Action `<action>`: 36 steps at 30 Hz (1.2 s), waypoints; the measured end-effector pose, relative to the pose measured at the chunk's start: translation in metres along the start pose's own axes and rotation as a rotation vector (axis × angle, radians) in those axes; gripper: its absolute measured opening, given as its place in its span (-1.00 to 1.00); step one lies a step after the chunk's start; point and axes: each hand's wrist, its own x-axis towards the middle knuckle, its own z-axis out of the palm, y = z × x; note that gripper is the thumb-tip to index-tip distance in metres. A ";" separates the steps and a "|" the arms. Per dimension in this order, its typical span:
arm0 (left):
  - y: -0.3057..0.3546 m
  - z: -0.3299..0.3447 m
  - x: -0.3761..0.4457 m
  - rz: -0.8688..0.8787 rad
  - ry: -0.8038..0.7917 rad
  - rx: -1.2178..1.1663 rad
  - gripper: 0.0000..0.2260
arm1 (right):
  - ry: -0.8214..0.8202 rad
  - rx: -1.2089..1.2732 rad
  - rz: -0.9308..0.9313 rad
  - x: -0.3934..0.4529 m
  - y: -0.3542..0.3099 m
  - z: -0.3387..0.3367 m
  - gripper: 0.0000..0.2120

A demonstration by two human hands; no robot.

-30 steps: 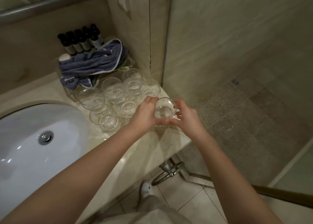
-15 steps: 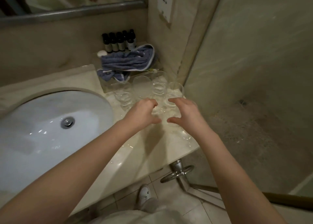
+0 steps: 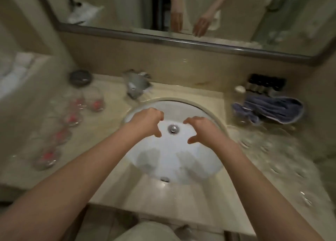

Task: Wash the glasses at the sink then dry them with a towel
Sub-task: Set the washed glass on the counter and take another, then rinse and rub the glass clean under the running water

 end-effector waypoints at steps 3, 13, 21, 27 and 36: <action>-0.077 -0.012 -0.020 -0.127 -0.004 0.002 -0.45 | -0.056 -0.066 -0.105 0.049 -0.062 0.000 -0.35; -0.255 -0.024 -0.058 -0.374 0.068 -0.103 -0.51 | -0.143 -0.153 -0.311 0.173 -0.222 0.005 -0.31; -0.298 -0.050 -0.002 -0.264 0.179 -0.099 -0.51 | -0.054 -0.083 -0.242 0.254 -0.251 -0.005 -0.26; -0.299 -0.052 0.049 -0.146 0.018 0.019 -0.33 | -0.056 -0.106 -0.239 0.291 -0.252 -0.001 -0.24; -0.291 -0.025 0.067 -0.123 0.069 -0.068 -0.22 | -0.033 -0.022 -0.251 0.288 -0.242 0.009 -0.26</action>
